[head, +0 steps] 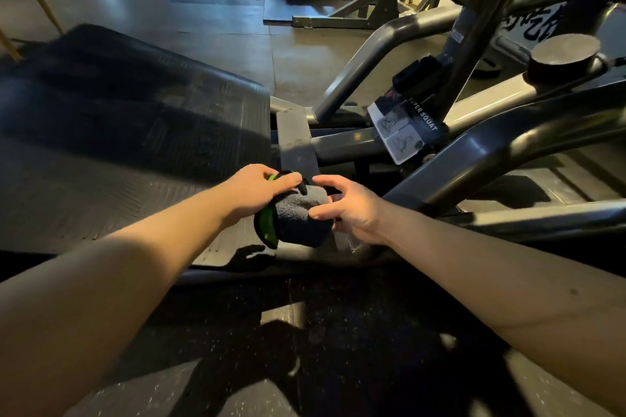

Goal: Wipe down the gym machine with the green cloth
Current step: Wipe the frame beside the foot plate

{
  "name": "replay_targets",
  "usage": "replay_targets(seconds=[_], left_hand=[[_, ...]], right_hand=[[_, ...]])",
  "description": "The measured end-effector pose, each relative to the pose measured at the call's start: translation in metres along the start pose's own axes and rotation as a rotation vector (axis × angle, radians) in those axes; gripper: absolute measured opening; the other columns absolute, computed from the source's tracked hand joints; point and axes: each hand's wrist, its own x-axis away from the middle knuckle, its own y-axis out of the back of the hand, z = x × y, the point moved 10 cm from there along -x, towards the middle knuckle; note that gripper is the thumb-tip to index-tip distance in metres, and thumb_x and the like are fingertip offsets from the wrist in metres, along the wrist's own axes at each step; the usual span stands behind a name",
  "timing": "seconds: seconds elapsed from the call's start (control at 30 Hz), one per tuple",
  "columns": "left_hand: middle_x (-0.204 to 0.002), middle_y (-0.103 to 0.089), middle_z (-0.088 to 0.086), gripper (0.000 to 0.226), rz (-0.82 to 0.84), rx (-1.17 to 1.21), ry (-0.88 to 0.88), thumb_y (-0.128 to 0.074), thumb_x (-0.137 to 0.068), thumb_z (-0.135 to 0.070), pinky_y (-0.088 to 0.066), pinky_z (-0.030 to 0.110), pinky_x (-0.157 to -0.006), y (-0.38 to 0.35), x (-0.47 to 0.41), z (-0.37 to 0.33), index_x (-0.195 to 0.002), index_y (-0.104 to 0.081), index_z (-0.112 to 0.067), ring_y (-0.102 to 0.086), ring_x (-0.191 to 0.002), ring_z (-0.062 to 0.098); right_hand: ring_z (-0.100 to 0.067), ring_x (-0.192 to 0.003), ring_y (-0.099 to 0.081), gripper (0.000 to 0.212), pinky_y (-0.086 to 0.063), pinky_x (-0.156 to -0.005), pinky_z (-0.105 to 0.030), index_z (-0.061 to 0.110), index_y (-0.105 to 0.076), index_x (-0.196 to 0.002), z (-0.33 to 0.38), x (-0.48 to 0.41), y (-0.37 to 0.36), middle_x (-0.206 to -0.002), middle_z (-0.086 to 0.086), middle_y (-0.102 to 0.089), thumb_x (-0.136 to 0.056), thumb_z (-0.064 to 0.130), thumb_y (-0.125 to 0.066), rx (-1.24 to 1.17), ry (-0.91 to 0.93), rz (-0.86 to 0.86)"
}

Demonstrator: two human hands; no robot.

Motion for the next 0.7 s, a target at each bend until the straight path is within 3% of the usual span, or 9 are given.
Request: replay_targets(seconds=[0.07,0.13,0.2,0.27,0.33,0.4,0.53,0.63,0.7], left_hand=[[-0.113,-0.071,0.001,0.062,0.132,0.010,0.061,-0.088,-0.074,-0.044,-0.053,0.039,-0.098,-0.014,-0.004,-0.005,-0.126,-0.064,-0.019,-0.067,-0.107,0.019],[-0.132,-0.058,-0.001,0.087,0.186,-0.128,0.064,-0.092,-0.070,-0.030,-0.048,0.046,-0.109,-0.023,-0.014,-0.013,-0.145,-0.047,-0.026,-0.058,-0.122,0.023],[-0.131,-0.053,-0.003,0.078,0.205,-0.268,0.020,-0.086,-0.079,-0.018,-0.047,0.044,-0.109,-0.034,-0.024,-0.029,-0.145,-0.044,-0.029,-0.054,-0.122,0.021],[-0.118,-0.058,-0.004,0.052,0.188,-0.332,-0.027,-0.079,-0.087,-0.016,-0.052,0.033,-0.094,-0.045,-0.035,-0.048,-0.129,-0.053,-0.031,-0.059,-0.110,0.016],[-0.107,-0.064,-0.004,0.021,0.143,-0.412,-0.095,-0.071,-0.093,-0.017,-0.050,0.024,-0.079,-0.051,-0.048,-0.067,-0.110,-0.065,-0.029,-0.062,-0.101,0.013],[-0.101,-0.069,-0.002,0.009,0.112,-0.455,-0.136,-0.067,-0.096,-0.020,-0.049,0.024,-0.078,-0.058,-0.058,-0.083,-0.102,-0.072,-0.025,-0.065,-0.098,0.013],[-0.103,-0.071,0.005,0.019,0.033,-0.459,-0.165,-0.067,-0.097,-0.023,-0.051,0.024,-0.079,-0.065,-0.077,-0.110,-0.113,-0.072,-0.015,-0.067,-0.098,0.018],[-0.104,-0.069,0.003,0.023,-0.018,-0.424,-0.186,-0.066,-0.098,-0.025,-0.049,0.020,-0.076,-0.066,-0.092,-0.122,-0.118,-0.067,-0.013,-0.065,-0.094,0.013],[-0.110,-0.067,0.002,0.031,-0.047,-0.399,-0.187,-0.065,-0.099,-0.028,-0.052,0.026,-0.083,-0.064,-0.104,-0.119,-0.126,-0.063,-0.014,-0.065,-0.098,0.014]], right_hand=[[-0.020,-0.110,-0.066,0.062,-0.056,-0.097,-0.039,0.027,-0.061,-0.135,0.012,0.000,0.020,-0.119,-0.006,-0.067,-0.080,0.010,-0.083,0.334,0.088,-0.028],[-0.012,-0.104,-0.065,0.040,-0.054,-0.095,-0.034,0.025,-0.071,-0.122,0.021,0.002,0.039,-0.110,0.003,-0.071,-0.084,0.023,-0.083,0.569,0.163,-0.065],[-0.009,-0.098,-0.063,0.020,-0.051,-0.087,-0.032,0.024,-0.076,-0.103,0.028,0.005,0.055,-0.103,0.006,-0.068,-0.086,0.034,-0.080,0.696,0.212,-0.091],[-0.014,-0.108,-0.057,0.021,-0.047,-0.092,-0.033,0.023,-0.074,-0.097,0.032,0.004,0.072,-0.117,0.000,-0.061,-0.086,0.041,-0.078,0.753,0.247,-0.121],[-0.020,-0.113,-0.060,0.028,-0.051,-0.099,-0.037,0.017,-0.073,-0.108,0.030,0.003,0.088,-0.124,-0.005,-0.063,-0.088,0.036,-0.077,0.595,0.230,-0.103],[-0.024,-0.106,-0.069,0.030,-0.055,-0.097,-0.042,0.015,-0.072,-0.113,0.022,-0.001,0.099,-0.112,-0.009,-0.073,-0.087,0.029,-0.078,0.285,0.167,-0.049],[-0.025,-0.091,-0.068,0.028,-0.055,-0.076,-0.035,0.010,-0.068,-0.115,0.010,-0.010,0.107,-0.096,-0.011,-0.071,-0.087,0.011,-0.066,-0.427,0.085,0.061],[-0.026,-0.102,-0.067,0.029,-0.055,-0.083,-0.041,0.014,-0.063,-0.125,0.014,-0.016,0.116,-0.109,-0.011,-0.071,-0.098,0.006,-0.056,-0.612,0.070,0.070],[-0.029,-0.112,-0.065,0.034,-0.054,-0.088,-0.044,0.015,-0.060,-0.133,0.012,-0.027,0.124,-0.122,-0.013,-0.069,-0.099,0.009,-0.057,-0.657,0.057,0.028]])
